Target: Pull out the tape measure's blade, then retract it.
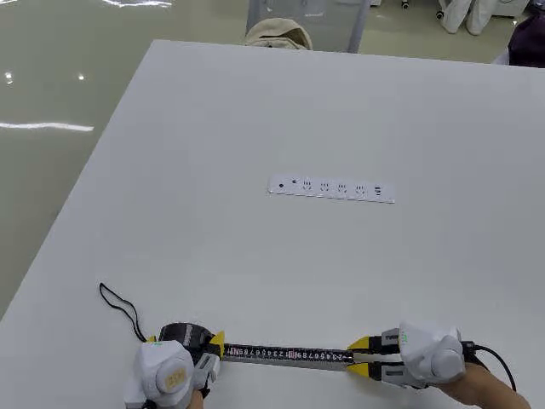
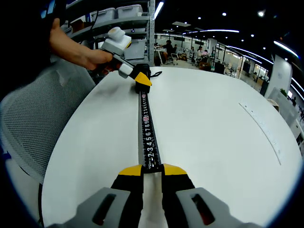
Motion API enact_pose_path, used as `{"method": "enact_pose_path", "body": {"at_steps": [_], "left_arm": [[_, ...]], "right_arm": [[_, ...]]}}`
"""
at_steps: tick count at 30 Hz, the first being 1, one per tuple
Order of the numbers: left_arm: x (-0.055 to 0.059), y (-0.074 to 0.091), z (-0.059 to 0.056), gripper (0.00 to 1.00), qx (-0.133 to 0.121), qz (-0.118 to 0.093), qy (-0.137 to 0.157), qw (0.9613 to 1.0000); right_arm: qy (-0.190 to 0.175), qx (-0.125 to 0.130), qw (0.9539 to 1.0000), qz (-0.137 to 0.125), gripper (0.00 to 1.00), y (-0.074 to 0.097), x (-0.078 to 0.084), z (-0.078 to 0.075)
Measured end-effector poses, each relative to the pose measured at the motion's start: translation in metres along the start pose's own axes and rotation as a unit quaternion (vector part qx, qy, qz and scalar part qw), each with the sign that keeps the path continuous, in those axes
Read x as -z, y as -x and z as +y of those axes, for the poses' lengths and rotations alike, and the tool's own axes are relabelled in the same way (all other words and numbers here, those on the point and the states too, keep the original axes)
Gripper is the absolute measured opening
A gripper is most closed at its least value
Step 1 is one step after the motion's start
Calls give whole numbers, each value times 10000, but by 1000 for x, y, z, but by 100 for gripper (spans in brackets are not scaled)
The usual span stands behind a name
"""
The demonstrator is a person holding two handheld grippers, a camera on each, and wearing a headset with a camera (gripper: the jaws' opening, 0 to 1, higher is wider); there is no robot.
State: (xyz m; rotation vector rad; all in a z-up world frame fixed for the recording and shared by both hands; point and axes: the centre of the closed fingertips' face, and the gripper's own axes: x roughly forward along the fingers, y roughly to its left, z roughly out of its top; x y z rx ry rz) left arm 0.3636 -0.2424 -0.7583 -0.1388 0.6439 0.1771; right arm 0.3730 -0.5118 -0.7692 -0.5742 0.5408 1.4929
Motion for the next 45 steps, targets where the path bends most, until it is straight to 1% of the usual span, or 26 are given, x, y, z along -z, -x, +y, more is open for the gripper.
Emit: {"method": "enact_pose_path", "body": {"at_steps": [7, 14, 45], "left_arm": [[0, 1, 1, 65, 52, 22, 93, 9999], [-1, 2, 1, 65, 123, 47, 163, 9998], [0, 2, 1, 64, 246, 131, 229, 9993]], "right_arm": [[38, -4, 10000, -5, 12, -1, -4, 0], [55, -16, 10000, 14, 12, -1, -4, 0], [111, -47, 9999, -48, 12, -5, -15, 1]]}}
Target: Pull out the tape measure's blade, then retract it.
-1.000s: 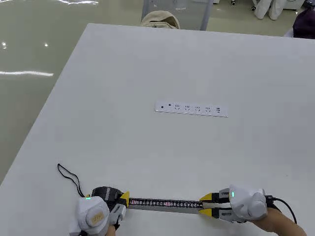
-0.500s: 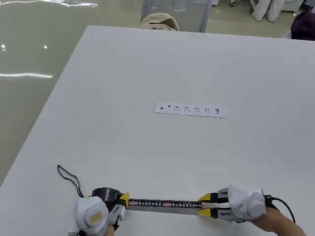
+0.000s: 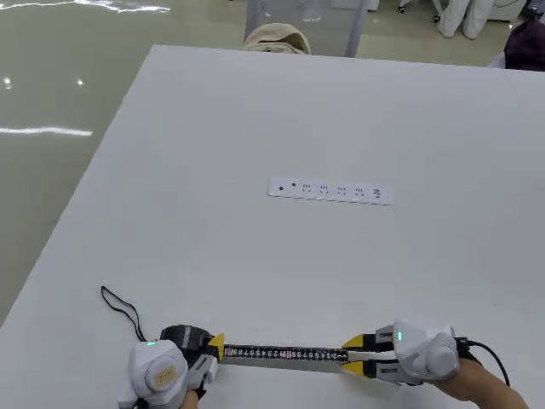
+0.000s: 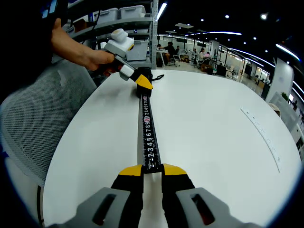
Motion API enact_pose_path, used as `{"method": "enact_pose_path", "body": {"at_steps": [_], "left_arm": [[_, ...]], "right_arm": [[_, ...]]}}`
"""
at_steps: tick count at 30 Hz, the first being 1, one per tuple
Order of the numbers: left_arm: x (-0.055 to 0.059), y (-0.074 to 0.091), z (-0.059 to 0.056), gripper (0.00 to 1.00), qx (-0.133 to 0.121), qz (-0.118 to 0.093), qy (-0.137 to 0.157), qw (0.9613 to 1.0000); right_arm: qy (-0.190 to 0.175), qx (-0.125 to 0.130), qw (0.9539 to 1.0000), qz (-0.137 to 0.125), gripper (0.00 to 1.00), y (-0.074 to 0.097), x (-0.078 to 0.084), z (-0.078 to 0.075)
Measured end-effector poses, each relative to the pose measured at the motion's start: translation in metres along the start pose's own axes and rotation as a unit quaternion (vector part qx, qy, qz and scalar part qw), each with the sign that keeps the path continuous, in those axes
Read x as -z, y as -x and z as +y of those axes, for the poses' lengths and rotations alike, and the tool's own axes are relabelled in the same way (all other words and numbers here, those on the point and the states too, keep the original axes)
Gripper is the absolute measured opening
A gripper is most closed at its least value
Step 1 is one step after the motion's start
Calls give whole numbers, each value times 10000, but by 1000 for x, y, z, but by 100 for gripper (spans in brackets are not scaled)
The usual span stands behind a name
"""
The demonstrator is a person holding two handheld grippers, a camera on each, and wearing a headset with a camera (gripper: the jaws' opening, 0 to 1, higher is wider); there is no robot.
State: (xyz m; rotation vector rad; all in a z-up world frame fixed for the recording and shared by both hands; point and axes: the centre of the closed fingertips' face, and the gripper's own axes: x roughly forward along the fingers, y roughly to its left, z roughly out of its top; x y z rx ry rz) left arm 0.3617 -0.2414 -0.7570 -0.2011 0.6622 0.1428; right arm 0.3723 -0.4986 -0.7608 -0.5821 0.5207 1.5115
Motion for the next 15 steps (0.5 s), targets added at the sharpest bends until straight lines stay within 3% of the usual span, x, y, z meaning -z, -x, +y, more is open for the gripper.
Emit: {"method": "enact_pose_path", "body": {"at_steps": [15], "left_arm": [[0, -1, 1, 64, 49, 2, 34, 10000]], "right_arm": [[39, -48, 10000, -42, 12, -5, -8, 0]]}}
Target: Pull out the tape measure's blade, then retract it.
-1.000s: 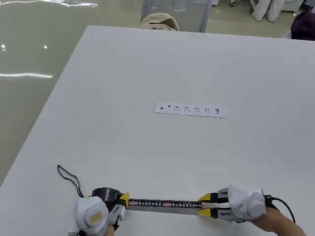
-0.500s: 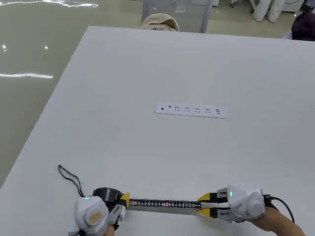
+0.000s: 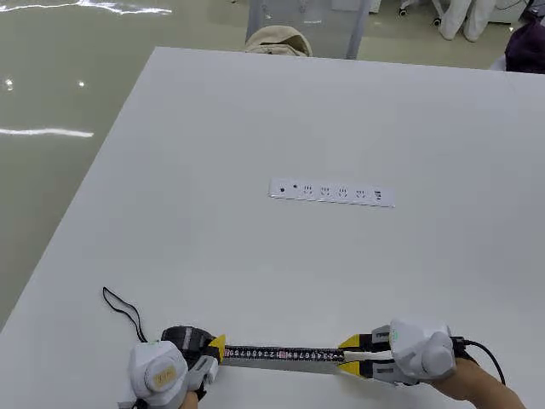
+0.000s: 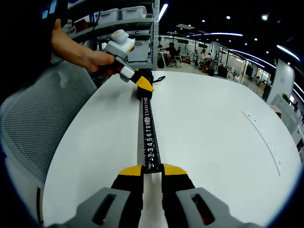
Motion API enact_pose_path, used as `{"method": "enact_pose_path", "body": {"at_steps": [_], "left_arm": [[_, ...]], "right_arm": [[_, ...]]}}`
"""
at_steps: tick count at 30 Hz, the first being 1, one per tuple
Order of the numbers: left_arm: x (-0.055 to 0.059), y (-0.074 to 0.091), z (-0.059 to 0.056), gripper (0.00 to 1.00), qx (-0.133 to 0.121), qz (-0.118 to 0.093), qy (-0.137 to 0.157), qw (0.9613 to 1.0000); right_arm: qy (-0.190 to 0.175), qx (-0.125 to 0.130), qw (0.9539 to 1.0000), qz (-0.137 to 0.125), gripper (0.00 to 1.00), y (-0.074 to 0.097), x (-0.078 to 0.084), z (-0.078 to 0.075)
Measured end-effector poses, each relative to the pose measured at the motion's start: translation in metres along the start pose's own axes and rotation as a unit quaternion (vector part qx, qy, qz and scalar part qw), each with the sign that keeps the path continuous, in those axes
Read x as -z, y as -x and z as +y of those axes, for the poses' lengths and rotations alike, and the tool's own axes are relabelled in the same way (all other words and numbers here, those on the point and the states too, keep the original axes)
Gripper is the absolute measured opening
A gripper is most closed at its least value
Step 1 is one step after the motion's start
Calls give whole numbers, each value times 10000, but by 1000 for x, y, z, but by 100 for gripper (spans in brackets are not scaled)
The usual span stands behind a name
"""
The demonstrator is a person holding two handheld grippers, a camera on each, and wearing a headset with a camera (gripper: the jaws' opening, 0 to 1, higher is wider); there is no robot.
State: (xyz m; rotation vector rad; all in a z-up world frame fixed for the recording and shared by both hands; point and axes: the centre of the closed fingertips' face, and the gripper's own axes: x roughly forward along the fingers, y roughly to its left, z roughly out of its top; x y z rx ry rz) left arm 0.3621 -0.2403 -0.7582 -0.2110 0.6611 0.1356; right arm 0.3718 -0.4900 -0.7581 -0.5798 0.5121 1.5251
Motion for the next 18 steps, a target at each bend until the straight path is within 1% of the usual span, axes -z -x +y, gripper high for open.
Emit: {"method": "enact_pose_path", "body": {"at_steps": [18], "left_arm": [[-1, 2, -1, 64, 25, -11, 43, 10000]], "right_arm": [[37, -14, 10000, -40, 12, -3, -7, -1]]}}
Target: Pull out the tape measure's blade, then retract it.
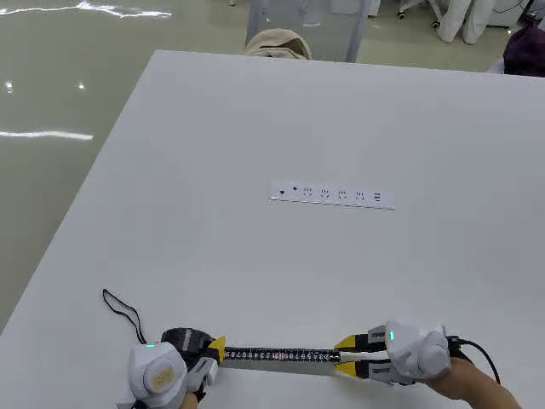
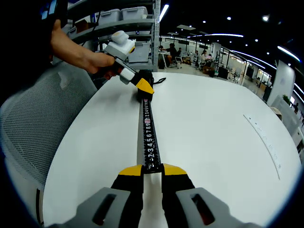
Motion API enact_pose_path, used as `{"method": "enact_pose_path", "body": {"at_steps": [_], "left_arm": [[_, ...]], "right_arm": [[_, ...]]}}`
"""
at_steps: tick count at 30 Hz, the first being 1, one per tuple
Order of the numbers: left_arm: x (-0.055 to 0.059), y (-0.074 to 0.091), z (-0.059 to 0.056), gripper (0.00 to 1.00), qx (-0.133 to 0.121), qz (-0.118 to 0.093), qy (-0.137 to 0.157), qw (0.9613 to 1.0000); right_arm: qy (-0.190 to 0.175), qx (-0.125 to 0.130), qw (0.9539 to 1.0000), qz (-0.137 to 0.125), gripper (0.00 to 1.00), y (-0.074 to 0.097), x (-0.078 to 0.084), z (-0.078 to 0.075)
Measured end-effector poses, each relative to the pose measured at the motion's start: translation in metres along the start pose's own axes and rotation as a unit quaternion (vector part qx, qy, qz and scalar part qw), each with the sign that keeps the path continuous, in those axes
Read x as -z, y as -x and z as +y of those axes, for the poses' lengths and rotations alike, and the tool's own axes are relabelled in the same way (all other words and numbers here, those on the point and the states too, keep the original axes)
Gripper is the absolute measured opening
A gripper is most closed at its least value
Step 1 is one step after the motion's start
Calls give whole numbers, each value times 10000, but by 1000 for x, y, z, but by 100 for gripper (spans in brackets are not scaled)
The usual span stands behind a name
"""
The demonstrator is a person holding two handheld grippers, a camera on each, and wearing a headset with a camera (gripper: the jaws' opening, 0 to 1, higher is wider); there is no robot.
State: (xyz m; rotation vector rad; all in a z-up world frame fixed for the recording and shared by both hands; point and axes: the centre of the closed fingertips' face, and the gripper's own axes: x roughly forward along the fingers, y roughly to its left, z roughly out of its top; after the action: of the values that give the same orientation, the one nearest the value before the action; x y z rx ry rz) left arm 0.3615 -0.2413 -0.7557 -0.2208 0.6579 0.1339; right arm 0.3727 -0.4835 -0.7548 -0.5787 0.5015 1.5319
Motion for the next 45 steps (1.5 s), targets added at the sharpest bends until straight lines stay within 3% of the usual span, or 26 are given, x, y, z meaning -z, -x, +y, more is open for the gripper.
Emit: {"method": "enact_pose_path", "body": {"at_steps": [45], "left_arm": [[-1, 1, 1, 64, 70, 34, 48, 10000]], "right_arm": [[67, -93, 9999, -65, 12, -11, -14, 1]]}}
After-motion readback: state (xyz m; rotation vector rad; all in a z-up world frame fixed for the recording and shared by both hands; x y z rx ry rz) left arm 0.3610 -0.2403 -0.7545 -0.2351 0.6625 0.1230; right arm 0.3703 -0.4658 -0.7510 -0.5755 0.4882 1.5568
